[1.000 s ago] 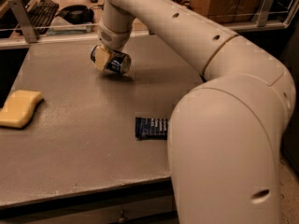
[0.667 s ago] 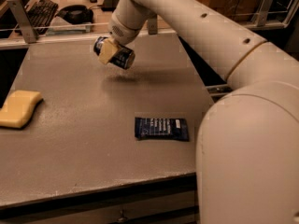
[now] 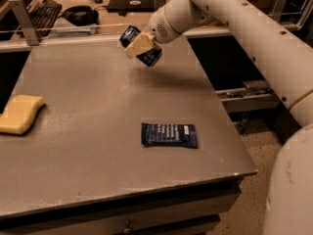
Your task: Place pepsi can upright
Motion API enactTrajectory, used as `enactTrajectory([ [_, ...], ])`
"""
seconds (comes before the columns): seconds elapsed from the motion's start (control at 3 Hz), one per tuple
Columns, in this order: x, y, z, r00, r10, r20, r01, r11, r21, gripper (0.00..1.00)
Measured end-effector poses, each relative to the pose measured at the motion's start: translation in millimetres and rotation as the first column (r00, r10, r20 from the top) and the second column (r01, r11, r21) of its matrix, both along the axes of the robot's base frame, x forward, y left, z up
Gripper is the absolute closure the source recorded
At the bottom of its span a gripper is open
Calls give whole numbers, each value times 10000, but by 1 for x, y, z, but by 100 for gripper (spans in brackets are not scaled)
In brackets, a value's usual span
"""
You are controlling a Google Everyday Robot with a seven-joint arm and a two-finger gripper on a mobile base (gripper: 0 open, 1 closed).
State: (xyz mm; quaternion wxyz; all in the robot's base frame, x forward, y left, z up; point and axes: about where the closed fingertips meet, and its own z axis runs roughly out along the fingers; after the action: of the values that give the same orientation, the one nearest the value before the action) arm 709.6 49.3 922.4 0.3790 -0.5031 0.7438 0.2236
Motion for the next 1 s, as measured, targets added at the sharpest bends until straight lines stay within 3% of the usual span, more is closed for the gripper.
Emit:
enactTrajectory([
  [0.33, -13, -20, 1, 9982, 309, 507, -379, 9889, 1440, 100],
  [0.67, -29, -33, -4, 9929, 584, 1040, -859, 9550, 2838, 100],
  [1.0, -45, -38, -10, 9850, 752, 1554, -1316, 9096, 3940, 100],
])
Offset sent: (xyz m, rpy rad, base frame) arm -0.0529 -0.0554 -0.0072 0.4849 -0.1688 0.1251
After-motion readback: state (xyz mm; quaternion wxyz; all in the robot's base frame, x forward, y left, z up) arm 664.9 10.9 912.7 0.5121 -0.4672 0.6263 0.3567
